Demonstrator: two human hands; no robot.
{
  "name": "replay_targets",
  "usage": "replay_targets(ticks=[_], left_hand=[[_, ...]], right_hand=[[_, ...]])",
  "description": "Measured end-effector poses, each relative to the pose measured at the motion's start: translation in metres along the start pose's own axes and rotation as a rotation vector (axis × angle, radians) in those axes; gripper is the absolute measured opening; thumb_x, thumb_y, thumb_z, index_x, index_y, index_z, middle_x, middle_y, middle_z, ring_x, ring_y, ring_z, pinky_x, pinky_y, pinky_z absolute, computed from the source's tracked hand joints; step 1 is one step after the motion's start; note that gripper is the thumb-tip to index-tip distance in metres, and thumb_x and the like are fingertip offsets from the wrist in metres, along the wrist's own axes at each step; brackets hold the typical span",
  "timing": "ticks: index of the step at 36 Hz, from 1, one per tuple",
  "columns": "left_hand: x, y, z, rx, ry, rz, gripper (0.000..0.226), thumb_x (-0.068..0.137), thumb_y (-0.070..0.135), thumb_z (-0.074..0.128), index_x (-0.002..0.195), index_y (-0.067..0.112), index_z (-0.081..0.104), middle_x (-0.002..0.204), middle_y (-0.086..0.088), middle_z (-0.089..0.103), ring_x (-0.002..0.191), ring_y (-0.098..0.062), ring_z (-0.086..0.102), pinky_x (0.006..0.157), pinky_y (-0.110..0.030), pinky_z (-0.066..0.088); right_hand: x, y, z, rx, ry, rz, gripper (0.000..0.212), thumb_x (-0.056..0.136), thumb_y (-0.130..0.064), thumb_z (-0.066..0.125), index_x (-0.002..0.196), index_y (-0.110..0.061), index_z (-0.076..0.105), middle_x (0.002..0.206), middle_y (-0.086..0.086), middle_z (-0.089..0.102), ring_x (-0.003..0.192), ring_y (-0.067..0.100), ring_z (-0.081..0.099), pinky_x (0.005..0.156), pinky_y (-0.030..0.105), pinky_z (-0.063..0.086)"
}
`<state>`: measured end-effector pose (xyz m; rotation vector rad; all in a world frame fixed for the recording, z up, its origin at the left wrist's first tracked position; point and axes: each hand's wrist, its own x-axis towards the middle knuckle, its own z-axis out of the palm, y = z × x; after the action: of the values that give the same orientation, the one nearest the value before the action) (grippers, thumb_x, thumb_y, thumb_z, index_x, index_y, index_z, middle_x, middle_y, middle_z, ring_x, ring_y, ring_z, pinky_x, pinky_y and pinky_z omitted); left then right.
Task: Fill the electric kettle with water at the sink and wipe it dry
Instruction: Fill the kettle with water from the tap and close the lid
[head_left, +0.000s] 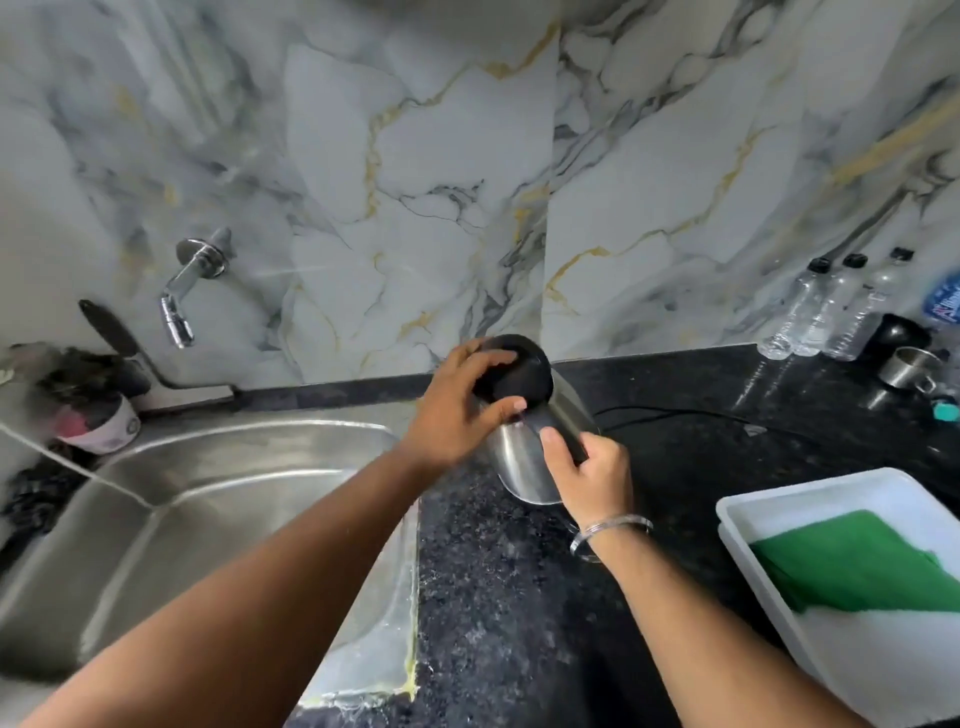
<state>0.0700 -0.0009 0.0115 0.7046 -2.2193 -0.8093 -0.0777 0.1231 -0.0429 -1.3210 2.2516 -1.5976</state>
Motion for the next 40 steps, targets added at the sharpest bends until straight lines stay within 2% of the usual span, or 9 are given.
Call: replay_targets(ticks=[3,8,15,21,27,30,31,35,40], left_hand=[[-0.014,-0.002,-0.041,0.020,0.165,0.072,0.052,0.100,0.030,0.063,0.149,0.023,0.047,0.142,0.014,0.055,0.132,0.013,0.046,0.111,-0.011,0.035],[-0.054,-0.023,-0.107,0.138,0.241,0.144,0.050,0.104,0.017,0.052,0.153,0.017,0.040,0.147,-0.002,0.058,0.137,-0.021,0.056,0.108,-0.063,0.047],[-0.098,-0.061,-0.176,0.308,0.129,0.298,0.054,0.098,0.001,0.050,0.150,0.015,0.043,0.143,-0.013,0.063,0.136,-0.034,0.055,0.117,-0.055,0.036],[-0.125,-0.109,-0.252,0.195,0.329,0.038,0.055,0.106,0.020,0.052,0.158,0.011,0.036,0.154,-0.009,0.054,0.148,-0.028,0.046,0.122,-0.050,0.035],[-0.111,-0.175,-0.327,0.284,0.422,-0.579,0.052,0.103,0.027,0.059,0.148,0.003,0.051,0.150,-0.017,0.058,0.140,-0.033,0.053,0.114,-0.039,0.039],[-0.088,-0.200,-0.347,0.278,0.324,-0.680,0.026,0.100,0.036,0.060,0.096,0.012,0.069,0.108,-0.015,0.073,0.116,-0.038,0.066,0.096,-0.044,0.051],[-0.079,-0.205,-0.349,0.284,0.311,-0.680,0.033,0.099,0.039,0.061,0.073,0.019,0.057,0.085,-0.010,0.068,0.103,-0.039,0.069,0.085,-0.044,0.053],[-0.037,-0.216,-0.346,0.387,0.277,-0.701,0.056,0.091,0.056,0.064,0.060,0.016,0.041,0.057,-0.001,0.049,0.068,-0.037,0.058,0.055,-0.034,0.034],[0.007,-0.223,-0.323,0.524,0.225,-0.732,0.050,0.082,0.071,0.066,0.074,0.022,0.057,0.082,-0.003,0.070,0.088,-0.032,0.071,0.092,-0.047,0.049]], right_hand=[[0.009,-0.029,0.020,0.009,-0.041,-0.027,0.064,0.076,-0.055,0.057,0.044,-0.001,0.043,0.036,0.013,0.045,0.036,0.031,0.044,0.034,0.031,0.029],[0.000,-0.081,0.077,0.039,-0.154,-0.074,0.067,0.078,-0.059,0.052,0.045,0.000,0.048,0.039,0.014,0.053,0.039,0.032,0.051,0.037,0.038,0.039],[-0.031,-0.139,0.174,0.105,-0.188,0.044,0.064,0.077,-0.063,0.050,0.052,-0.005,0.057,0.044,0.014,0.061,0.043,0.029,0.061,0.043,0.042,0.053],[-0.060,-0.163,0.244,0.266,-0.243,0.140,0.059,0.078,-0.059,0.056,0.049,-0.007,0.050,0.035,0.010,0.052,0.033,0.030,0.055,0.032,0.043,0.049],[-0.079,-0.181,0.286,0.473,-0.277,0.198,0.051,0.082,-0.048,0.056,0.043,-0.017,0.043,0.035,-0.004,0.042,0.028,0.014,0.037,0.033,0.022,0.033],[-0.082,-0.187,0.301,0.473,-0.262,0.177,0.052,0.091,-0.029,0.056,0.042,-0.019,0.042,0.032,-0.003,0.043,0.028,0.014,0.036,0.031,0.022,0.032],[-0.082,-0.188,0.306,0.481,-0.256,0.187,0.054,0.093,-0.022,0.056,0.042,-0.018,0.041,0.031,-0.003,0.042,0.028,0.015,0.035,0.031,0.021,0.031],[-0.081,-0.188,0.324,0.468,-0.228,0.217,0.056,0.095,-0.015,0.055,0.041,-0.015,0.042,0.034,0.002,0.040,0.028,0.014,0.034,0.030,0.020,0.030],[-0.075,-0.181,0.343,0.402,-0.221,0.239,0.055,0.094,-0.017,0.056,0.040,-0.015,0.042,0.037,0.011,0.042,0.028,0.015,0.036,0.032,0.021,0.032]])
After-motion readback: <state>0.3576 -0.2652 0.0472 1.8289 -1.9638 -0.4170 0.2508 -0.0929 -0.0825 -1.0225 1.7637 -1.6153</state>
